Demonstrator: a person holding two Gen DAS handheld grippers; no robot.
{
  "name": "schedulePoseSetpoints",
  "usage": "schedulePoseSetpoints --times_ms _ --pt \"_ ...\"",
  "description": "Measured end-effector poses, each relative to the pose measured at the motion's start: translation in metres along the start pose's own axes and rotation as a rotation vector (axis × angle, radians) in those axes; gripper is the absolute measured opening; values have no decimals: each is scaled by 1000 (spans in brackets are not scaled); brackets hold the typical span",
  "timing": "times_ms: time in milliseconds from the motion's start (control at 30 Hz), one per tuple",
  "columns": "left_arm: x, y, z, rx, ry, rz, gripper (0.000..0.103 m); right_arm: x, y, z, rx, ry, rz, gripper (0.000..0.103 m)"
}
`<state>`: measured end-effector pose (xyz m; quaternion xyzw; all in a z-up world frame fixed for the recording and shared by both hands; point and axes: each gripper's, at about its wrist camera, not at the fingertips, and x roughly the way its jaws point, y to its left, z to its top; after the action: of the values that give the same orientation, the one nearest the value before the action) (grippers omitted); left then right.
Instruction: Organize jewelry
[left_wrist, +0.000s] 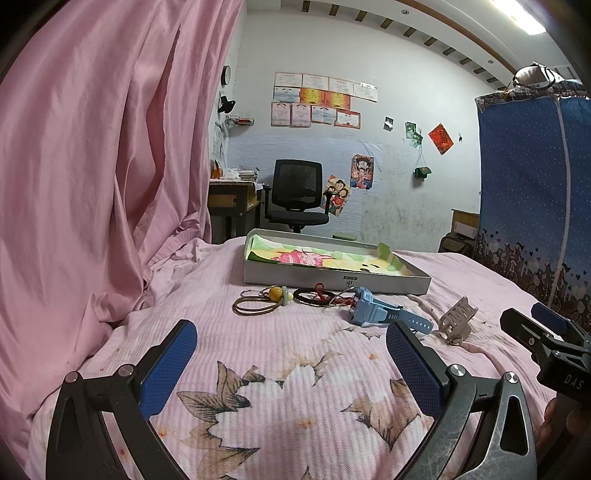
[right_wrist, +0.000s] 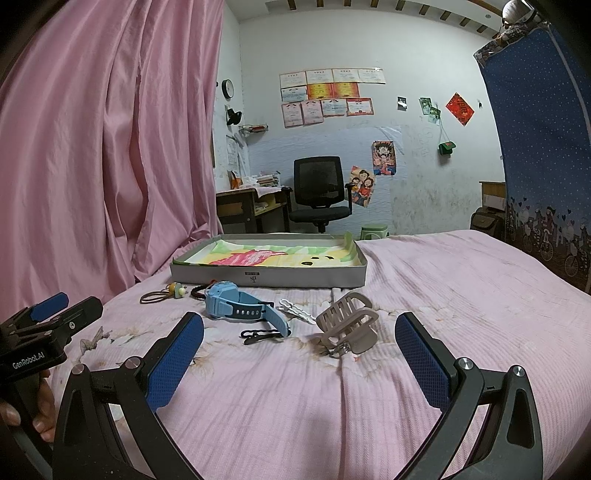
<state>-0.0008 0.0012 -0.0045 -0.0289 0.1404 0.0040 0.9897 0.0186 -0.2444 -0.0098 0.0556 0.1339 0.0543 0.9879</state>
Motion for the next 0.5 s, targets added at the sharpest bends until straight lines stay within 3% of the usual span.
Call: schedulePoseSetpoints --times_ms 500 --pt "1 1 -2 0 1 1 103 2 -1 0 1 1 0 102"
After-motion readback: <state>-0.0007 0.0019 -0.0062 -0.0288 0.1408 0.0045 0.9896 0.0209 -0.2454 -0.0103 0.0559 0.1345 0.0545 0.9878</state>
